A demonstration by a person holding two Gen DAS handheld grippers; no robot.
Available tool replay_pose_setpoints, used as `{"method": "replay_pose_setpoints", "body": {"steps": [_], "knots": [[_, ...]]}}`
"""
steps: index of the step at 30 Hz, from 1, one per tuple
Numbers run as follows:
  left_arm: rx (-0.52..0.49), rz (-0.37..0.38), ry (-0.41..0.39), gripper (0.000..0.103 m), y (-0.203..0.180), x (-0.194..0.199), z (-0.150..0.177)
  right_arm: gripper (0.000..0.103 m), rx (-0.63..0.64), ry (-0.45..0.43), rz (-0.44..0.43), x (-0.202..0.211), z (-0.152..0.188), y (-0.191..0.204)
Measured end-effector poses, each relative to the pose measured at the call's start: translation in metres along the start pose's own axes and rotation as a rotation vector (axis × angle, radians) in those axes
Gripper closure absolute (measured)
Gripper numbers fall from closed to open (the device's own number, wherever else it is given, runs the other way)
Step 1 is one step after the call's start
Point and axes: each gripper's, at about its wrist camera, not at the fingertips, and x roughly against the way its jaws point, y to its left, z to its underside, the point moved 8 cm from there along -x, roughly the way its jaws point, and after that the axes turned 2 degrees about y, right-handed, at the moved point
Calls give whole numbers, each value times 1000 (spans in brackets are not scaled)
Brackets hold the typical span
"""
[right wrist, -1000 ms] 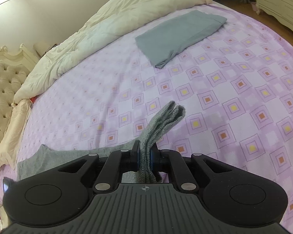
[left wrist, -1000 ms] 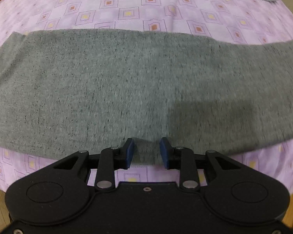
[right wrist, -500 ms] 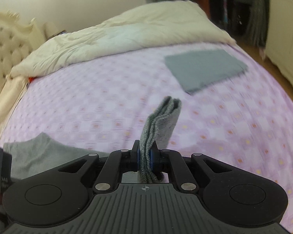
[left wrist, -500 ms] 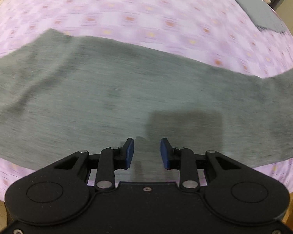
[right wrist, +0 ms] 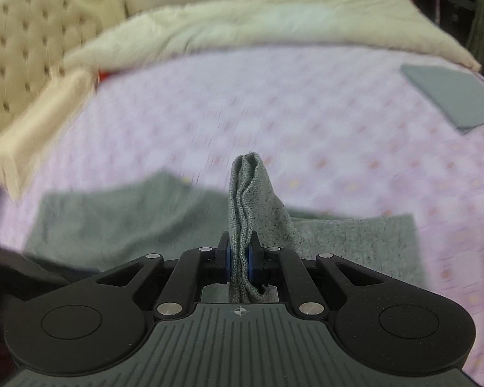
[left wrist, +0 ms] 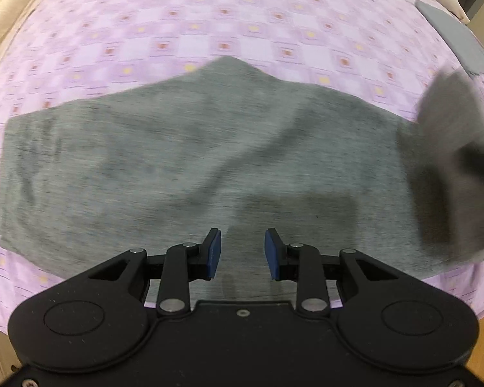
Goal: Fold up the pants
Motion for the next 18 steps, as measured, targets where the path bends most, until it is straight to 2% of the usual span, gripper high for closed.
{"method": "replay_pose_setpoints", "body": {"steps": [2, 4, 5, 6, 9, 11, 14, 18], "knots": [[2, -2, -1, 64, 9, 2, -1, 91, -5, 24, 25, -24, 10, 8], [-3, -7, -1, 64, 16, 4, 0, 90, -16, 30, 6, -40, 15, 14], [-7, -7, -1, 64, 19, 4, -1, 80, -23, 38, -18, -43, 17, 17], [-14, -7, -2, 64, 20, 4, -2, 71, -29, 39, -36, -41, 19, 20], [-27, 1, -6, 64, 20, 6, -4, 70, -31, -5, -98, -20, 21, 28], [-30, 13, -13, 64, 16, 7, -8, 70, -49, -31, -100, -4, 19, 18], [-38, 38, -24, 64, 1, 8, -15, 70, -99, -39, -31, 10, 22, -14], [-85, 76, -23, 64, -36, 2, -22, 71, -175, 19, 106, 17, 42, -77]]}}
